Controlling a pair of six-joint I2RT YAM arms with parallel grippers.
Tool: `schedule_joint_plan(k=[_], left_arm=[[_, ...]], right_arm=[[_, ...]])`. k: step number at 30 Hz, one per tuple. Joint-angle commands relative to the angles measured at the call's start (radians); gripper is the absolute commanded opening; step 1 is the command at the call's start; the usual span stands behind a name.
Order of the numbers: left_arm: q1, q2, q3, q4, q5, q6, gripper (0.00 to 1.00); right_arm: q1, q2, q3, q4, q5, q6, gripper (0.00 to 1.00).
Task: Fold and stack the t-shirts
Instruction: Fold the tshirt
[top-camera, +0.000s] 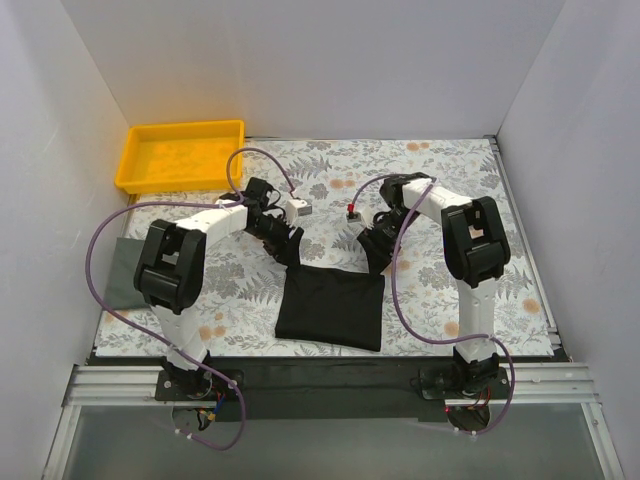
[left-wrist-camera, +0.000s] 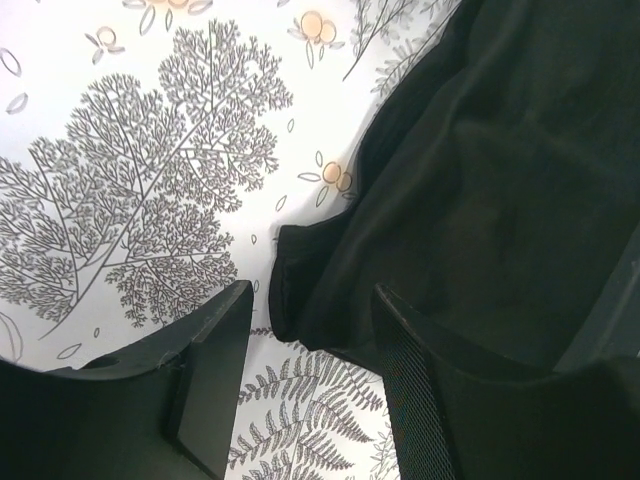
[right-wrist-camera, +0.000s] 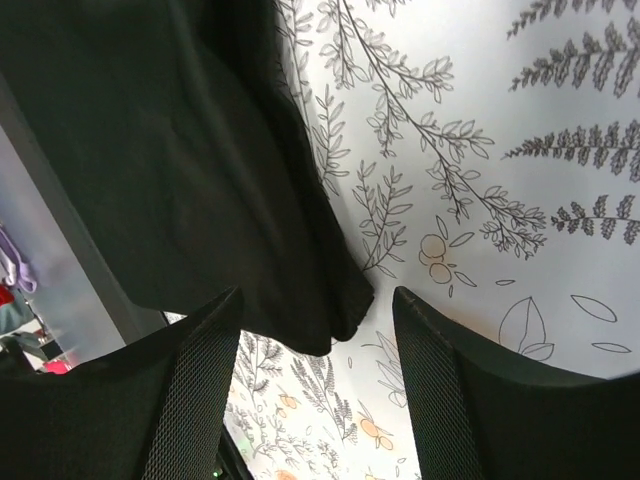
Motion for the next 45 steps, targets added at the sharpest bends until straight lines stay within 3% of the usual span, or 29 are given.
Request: schedule_joint_plan(k=[1, 3, 5, 7, 9, 10, 21, 22, 24, 25, 26, 28, 30, 31, 34, 35, 37, 38, 39, 41, 45], left_arm=[[0.006, -0.01, 0.007, -0.04, -0.022, 0.025, 0.5], [0.006, -0.013, -0.013, -0.037, -0.033, 0.025, 0.47], [0.009, -0.012, -0.024, -0.023, -0.045, 0.019, 0.4], [0.015, 0.002, -0.029, -0.009, -0.059, 0.007, 0.23], [0.021, 0.022, -0.024, 0.006, -0.067, -0.018, 0.05], [0.033, 0.03, -0.018, 0.017, -0.062, -0.027, 0.02], [0.119, 0.203, 0.192, 0.055, -0.074, -0.09, 0.0], [0.13, 0.212, 0.211, 0.055, -0.074, -0.098, 0.0], [0.136, 0.229, 0.276, 0.032, -0.057, -0.118, 0.13], [0.142, 0.224, 0.29, 0.026, -0.045, -0.13, 0.2], [0.146, 0.185, 0.295, 0.029, -0.024, -0.167, 0.3], [0.152, 0.117, 0.263, 0.045, 0.01, -0.208, 0.39], [0.15, -0.014, 0.188, 0.091, 0.059, -0.298, 0.7], [0.15, -0.054, 0.163, 0.107, 0.082, -0.337, 0.77], [0.144, -0.17, 0.064, 0.134, 0.222, -0.53, 0.8], [0.123, -0.211, -0.029, 0.179, 0.29, -0.682, 0.81], [0.094, -0.252, -0.138, 0.26, 0.357, -0.847, 0.82], [0.074, -0.295, -0.194, 0.392, 0.378, -0.935, 0.82], [0.036, -0.314, -0.241, 0.467, 0.395, -1.116, 0.82], [-0.001, -0.351, -0.378, 0.704, 0.392, -1.261, 0.83], [-0.115, -0.307, -0.45, 0.893, 0.352, -1.441, 0.84]], right_arm=[[-0.006, -0.003, -0.021, 0.011, 0.011, -0.024, 0.66], [-0.004, -0.01, -0.04, 0.011, 0.015, -0.032, 0.6], [-0.002, -0.014, -0.063, 0.013, 0.034, -0.047, 0.46], [-0.004, -0.007, -0.066, 0.023, 0.05, -0.05, 0.27], [-0.004, 0.011, -0.048, 0.057, 0.073, -0.034, 0.15], [-0.005, 0.022, -0.036, 0.069, 0.083, -0.021, 0.02], [-0.048, 0.149, 0.32, 0.135, 0.178, 0.094, 0.01], [-0.051, 0.154, 0.345, 0.132, 0.184, 0.103, 0.05], [-0.073, 0.151, 0.4, 0.134, 0.175, 0.129, 0.19], [-0.084, 0.141, 0.438, 0.135, 0.144, 0.156, 0.39], [-0.093, 0.111, 0.451, 0.135, 0.124, 0.173, 0.46], [-0.119, 0.031, 0.446, 0.138, 0.062, 0.196, 0.71], [-0.131, -0.033, 0.414, 0.145, 0.023, 0.215, 0.97], [-0.131, -0.097, 0.364, 0.145, -0.042, 0.229, 0.98], [-0.125, -0.219, 0.23, 0.171, -0.26, 0.333, 0.98], [-0.115, -0.24, 0.116, 0.203, -0.316, 0.418, 0.98], [-0.096, -0.276, -0.001, 0.25, -0.472, 0.495, 0.98], [-0.084, -0.28, -0.097, 0.266, -0.511, 0.569, 0.98], [-0.053, -0.282, -0.148, 0.286, -0.566, 0.597, 0.98], [0.008, -0.294, -0.245, 0.356, -0.574, 0.65, 0.98], [0.085, -0.293, -0.304, 0.454, -0.554, 0.744, 0.98]])
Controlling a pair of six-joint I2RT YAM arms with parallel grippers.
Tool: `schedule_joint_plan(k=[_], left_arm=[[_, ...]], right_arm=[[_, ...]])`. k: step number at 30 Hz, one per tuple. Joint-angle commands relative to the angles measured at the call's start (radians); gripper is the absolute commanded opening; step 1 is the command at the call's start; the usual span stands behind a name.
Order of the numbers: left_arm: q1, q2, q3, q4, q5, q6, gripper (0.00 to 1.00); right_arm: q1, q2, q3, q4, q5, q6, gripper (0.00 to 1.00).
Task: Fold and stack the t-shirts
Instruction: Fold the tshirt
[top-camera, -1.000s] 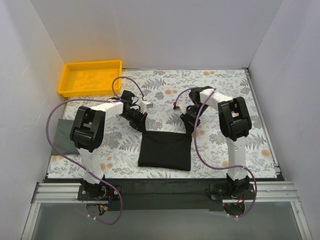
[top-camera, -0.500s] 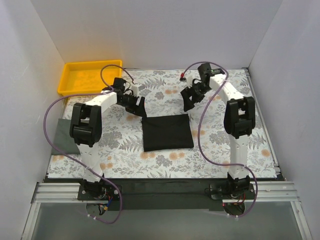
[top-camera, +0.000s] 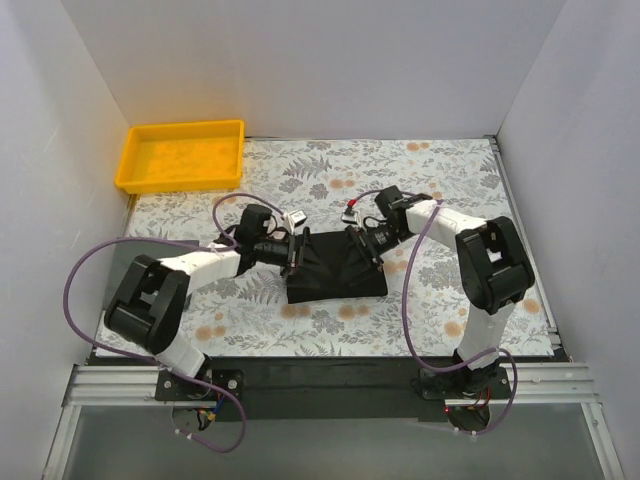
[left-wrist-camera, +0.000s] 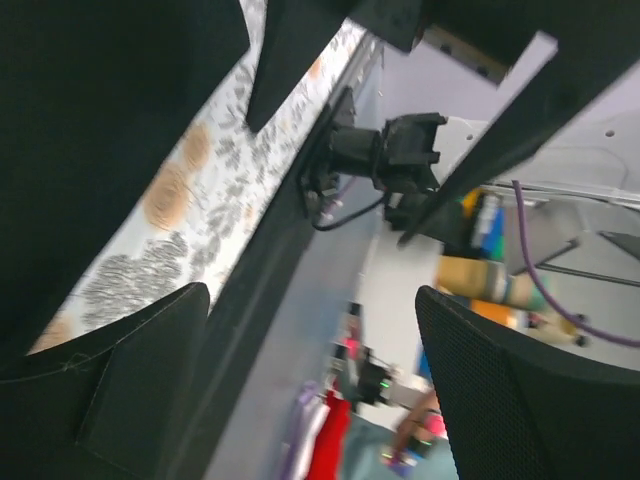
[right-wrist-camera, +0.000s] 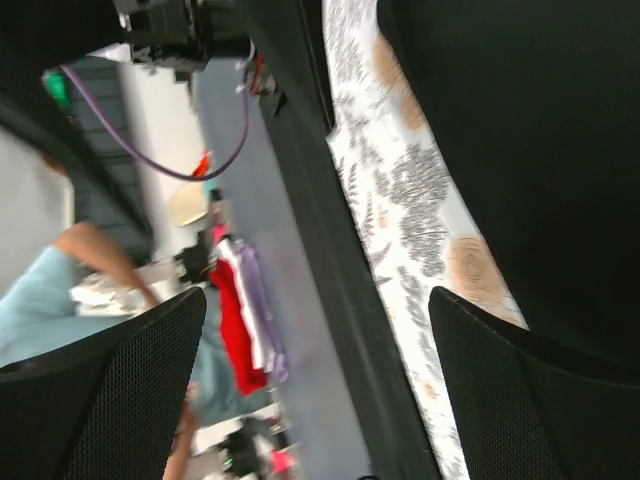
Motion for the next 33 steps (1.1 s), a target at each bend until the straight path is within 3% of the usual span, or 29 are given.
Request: schedule_joint_plan(k=[1, 7, 16, 20, 25, 29, 33], left_arm=[[-0.061, 0.059, -0.019, 0.3, 0.015, -0.301, 0.84], [-0.077, 0.2, -0.079, 0.4, -0.046, -0.394, 0.85], [-0.005, 0.328, -0.178, 0.34, -0.187, -0.242, 0.86], [0.078, 0.409, -0.209, 0.376, -0.139, -0.196, 0.86], [0.104, 0.362, -0.241, 0.33, -0.177, -0.116, 0.86], [0.118, 0.32, -0.257, 0.29, -0.229, -0.085, 0.86], [0.129, 0.3, -0.268, 0.258, -0.276, -0.072, 0.86]], right_arm=[[0.049, 0.017, -0.021, 0.133, -0.101, 0.148, 0.98], [0.055, 0.106, -0.093, 0.256, -0.102, 0.211, 0.99], [-0.022, 0.23, -0.213, 0.319, -0.03, 0.119, 0.98], [-0.071, 0.273, -0.232, 0.322, -0.028, 0.034, 0.98], [-0.085, 0.273, -0.219, 0.157, -0.052, -0.21, 0.98], [-0.088, 0.189, -0.237, 0.149, -0.03, -0.237, 0.98], [-0.094, 0.116, -0.262, 0.164, 0.088, -0.261, 0.98]])
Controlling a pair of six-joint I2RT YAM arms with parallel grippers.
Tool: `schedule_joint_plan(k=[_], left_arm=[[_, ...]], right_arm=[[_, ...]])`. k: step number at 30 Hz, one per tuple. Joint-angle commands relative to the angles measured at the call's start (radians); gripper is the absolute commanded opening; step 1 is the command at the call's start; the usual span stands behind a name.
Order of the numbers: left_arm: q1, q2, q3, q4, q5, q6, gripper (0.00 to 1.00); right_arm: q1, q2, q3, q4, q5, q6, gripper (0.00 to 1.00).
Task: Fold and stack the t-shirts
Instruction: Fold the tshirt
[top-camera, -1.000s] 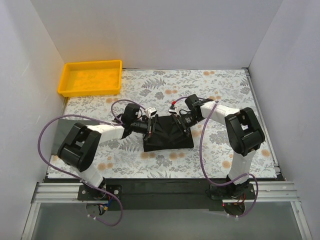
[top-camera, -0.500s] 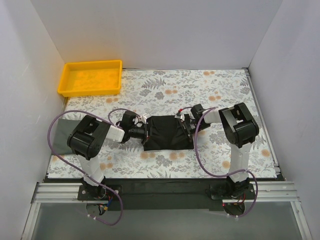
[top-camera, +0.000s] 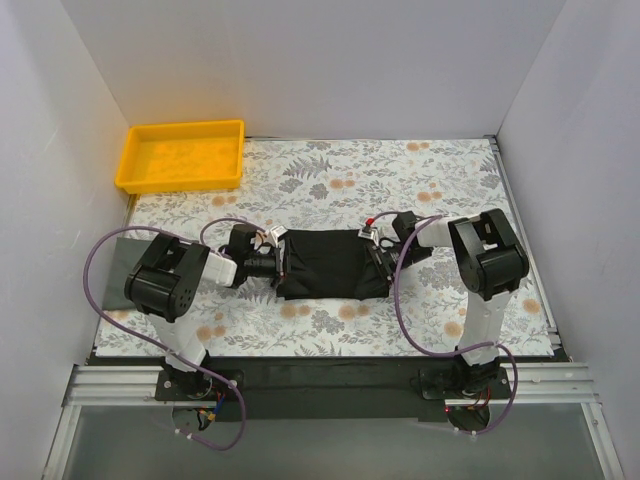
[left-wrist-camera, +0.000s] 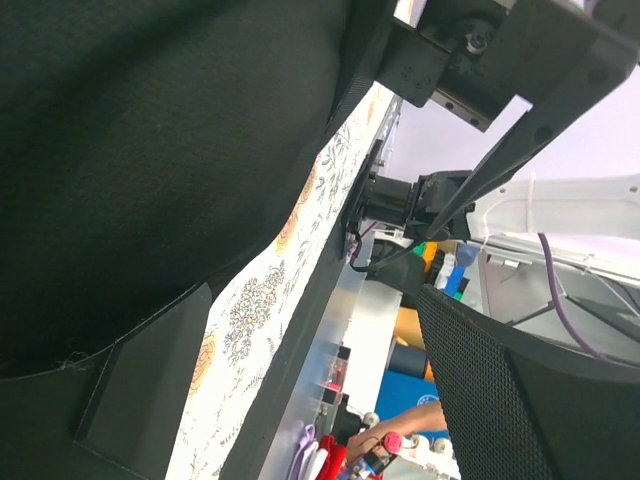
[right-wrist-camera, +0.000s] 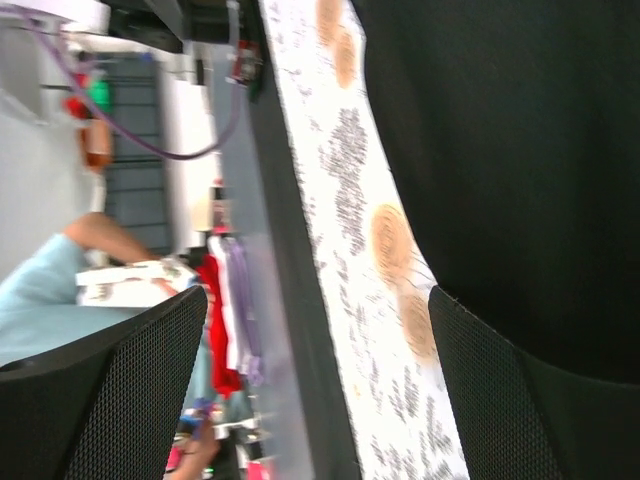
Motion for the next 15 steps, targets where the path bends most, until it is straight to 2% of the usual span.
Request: schedule_joint_plan(k=[1, 6, 10, 12, 14, 15], left_arm=[[0.038, 0.03, -0.057, -0.223, -0.284, 0.076, 0.86], [0.038, 0.018, -0.034, -0.287, -0.314, 0.103, 0.86], [0.046, 0.012, -0.025, -0.303, -0.321, 0.108, 0.84], [0.043, -0.007, -0.013, -0.298, -0.287, 0.11, 0.85], [0.036, -0.045, 0.0, -0.298, -0.249, 0.111, 0.86], [0.032, -0.112, 0.004, -0.298, -0.218, 0.119, 0.87]], right_arm=[[-0.031, -0.052, -0.046, 0.004, 0.235, -0.106, 0.98], [-0.032, -0.122, -0.04, 0.001, 0.188, -0.051, 0.98], [-0.043, -0.135, -0.055, 0.001, 0.278, -0.053, 0.98], [-0.047, -0.107, -0.057, -0.005, 0.31, -0.057, 0.98], [-0.057, -0.096, -0.03, -0.051, 0.278, -0.077, 0.98], [-0.057, -0.107, -0.02, -0.063, 0.269, -0.097, 0.98]])
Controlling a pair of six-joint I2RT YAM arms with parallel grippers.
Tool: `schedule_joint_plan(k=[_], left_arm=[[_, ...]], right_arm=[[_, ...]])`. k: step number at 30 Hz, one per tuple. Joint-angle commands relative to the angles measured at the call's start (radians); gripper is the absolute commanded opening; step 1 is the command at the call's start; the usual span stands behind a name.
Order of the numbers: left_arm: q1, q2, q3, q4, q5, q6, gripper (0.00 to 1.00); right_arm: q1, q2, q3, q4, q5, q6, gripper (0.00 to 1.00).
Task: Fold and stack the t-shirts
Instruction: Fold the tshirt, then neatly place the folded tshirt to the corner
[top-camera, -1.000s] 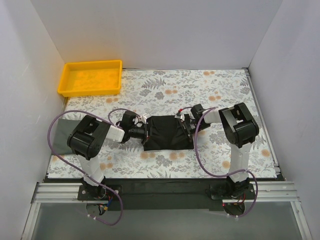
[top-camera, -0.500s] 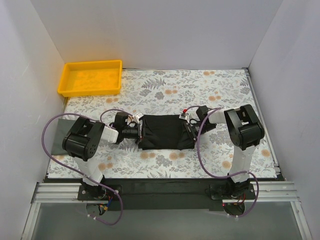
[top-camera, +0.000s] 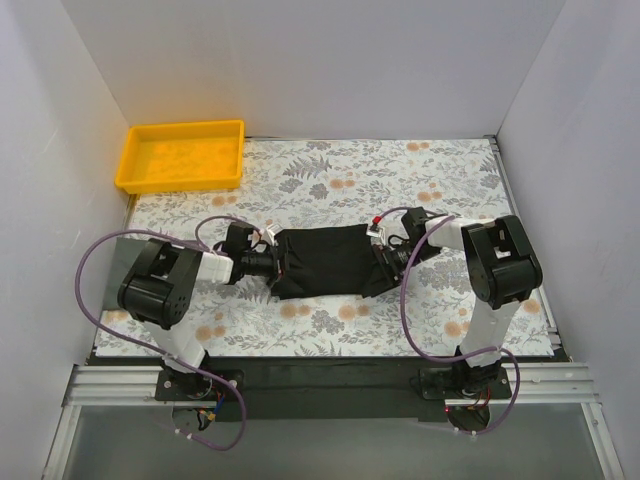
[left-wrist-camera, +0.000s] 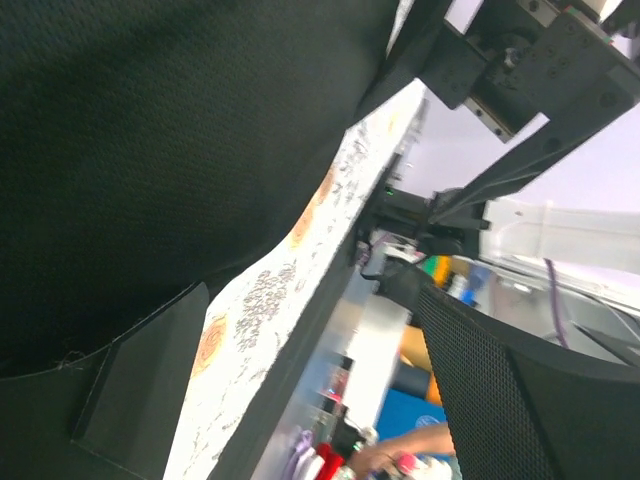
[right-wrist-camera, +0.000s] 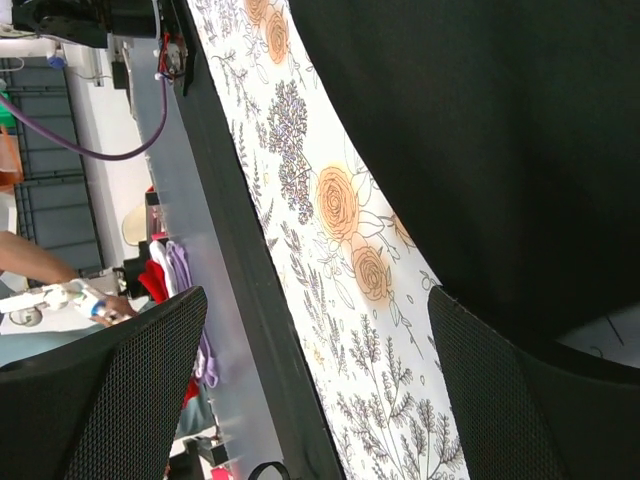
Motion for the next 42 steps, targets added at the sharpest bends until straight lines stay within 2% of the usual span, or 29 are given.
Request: schedule_joint_plan(k=[1, 4, 5, 6, 7, 11, 15, 18, 20, 22, 23, 31, 32, 42], left_arm=[[0.005, -0.1, -0.013, -0.146, -0.161, 0.103, 0.87], [-0.001, -0.26, 0.044, -0.214, -0.147, 0.145, 0.88], [0.002, -0.309, 0.078, -0.265, -0.161, 0.178, 0.88], [0.002, -0.327, 0.111, -0.387, -0.179, 0.21, 0.88], [0.022, -0.344, 0.154, -0.446, -0.249, 0.241, 0.88], [0.152, -0.4, 0.309, -0.629, -0.262, 0.342, 0.88], [0.281, -0.348, 0.435, -0.892, -0.324, 0.486, 0.89], [0.395, -0.291, 0.487, -0.986, -0.377, 0.544, 0.89], [0.441, -0.26, 0.501, -1.014, -0.44, 0.551, 0.89], [0.45, -0.236, 0.527, -1.063, -0.492, 0.566, 0.88], [0.45, -0.219, 0.529, -1.072, -0.503, 0.569, 0.88], [0.45, -0.185, 0.455, -1.065, -0.5, 0.566, 0.83], [0.45, -0.182, 0.451, -1.061, -0.495, 0.565, 0.83], [0.476, -0.182, 0.434, -1.071, -0.46, 0.589, 0.83]], right_arm=[[-0.014, -0.009, 0.027, -0.048, 0.079, -0.073, 0.98], [-0.014, -0.091, 0.083, -0.063, 0.082, -0.083, 0.98], [-0.015, -0.123, 0.102, -0.061, 0.099, -0.08, 0.98], [-0.012, -0.134, 0.151, -0.063, 0.111, -0.079, 0.98], [-0.012, -0.142, 0.174, -0.061, 0.128, -0.074, 0.98], [0.02, -0.183, 0.271, -0.052, 0.269, -0.08, 0.98], [0.118, -0.202, 0.32, 0.004, 0.435, -0.053, 0.97], [0.283, -0.199, 0.347, 0.057, 0.592, -0.028, 0.91], [0.354, -0.176, 0.366, 0.084, 0.695, -0.025, 0.81], [0.449, -0.156, 0.378, 0.103, 0.745, -0.024, 0.76], [0.479, -0.133, 0.395, 0.109, 0.78, -0.024, 0.7], [0.733, 0.02, 0.498, 0.121, 0.941, -0.036, 0.57], [0.744, 0.058, 0.518, 0.12, 0.946, -0.036, 0.52], [0.818, 0.197, 0.656, 0.115, 0.926, -0.037, 0.5]])
